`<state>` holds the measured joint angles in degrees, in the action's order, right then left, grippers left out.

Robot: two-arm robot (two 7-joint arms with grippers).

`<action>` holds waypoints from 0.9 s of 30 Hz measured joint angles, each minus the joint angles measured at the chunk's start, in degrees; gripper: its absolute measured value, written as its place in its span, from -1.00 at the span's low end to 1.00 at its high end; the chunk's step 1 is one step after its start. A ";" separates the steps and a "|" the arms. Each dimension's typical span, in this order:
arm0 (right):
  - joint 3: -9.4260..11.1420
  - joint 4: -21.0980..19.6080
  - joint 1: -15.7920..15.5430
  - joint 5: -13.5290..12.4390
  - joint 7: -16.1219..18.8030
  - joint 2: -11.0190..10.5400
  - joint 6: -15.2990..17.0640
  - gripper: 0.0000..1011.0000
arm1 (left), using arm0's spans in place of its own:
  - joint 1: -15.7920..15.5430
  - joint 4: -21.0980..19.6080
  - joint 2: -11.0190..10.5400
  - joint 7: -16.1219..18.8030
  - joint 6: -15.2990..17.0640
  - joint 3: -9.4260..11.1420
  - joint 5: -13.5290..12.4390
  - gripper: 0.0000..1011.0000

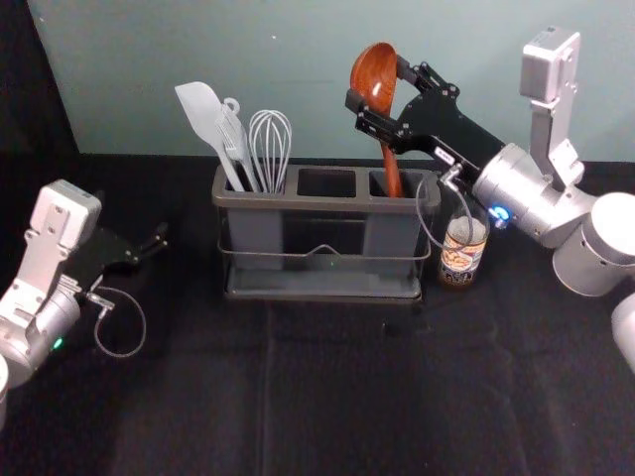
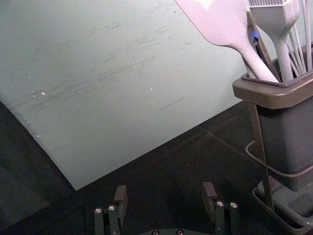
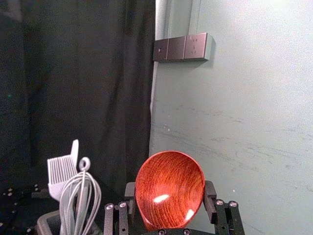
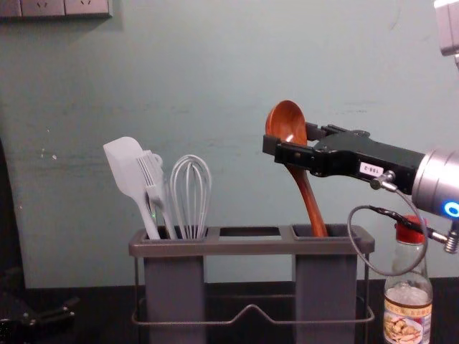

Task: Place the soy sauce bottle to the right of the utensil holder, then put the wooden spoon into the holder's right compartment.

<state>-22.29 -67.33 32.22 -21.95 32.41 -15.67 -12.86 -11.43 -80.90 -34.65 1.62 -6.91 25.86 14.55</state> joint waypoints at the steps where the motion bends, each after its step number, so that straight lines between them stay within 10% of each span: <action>1: 0.05 -0.50 -0.53 -0.06 -0.01 -0.26 0.06 0.66 | 0.00 0.00 0.00 0.00 0.00 0.00 0.00 0.99; 27: 0.48 -3.62 -4.01 -0.36 -0.75 -2.27 1.42 0.66 | 0.00 0.00 0.00 0.00 0.00 0.00 0.00 0.99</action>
<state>-21.81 -70.95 28.22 -22.31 31.66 -17.93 -11.44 -11.43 -80.90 -34.65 1.62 -6.91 25.86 14.55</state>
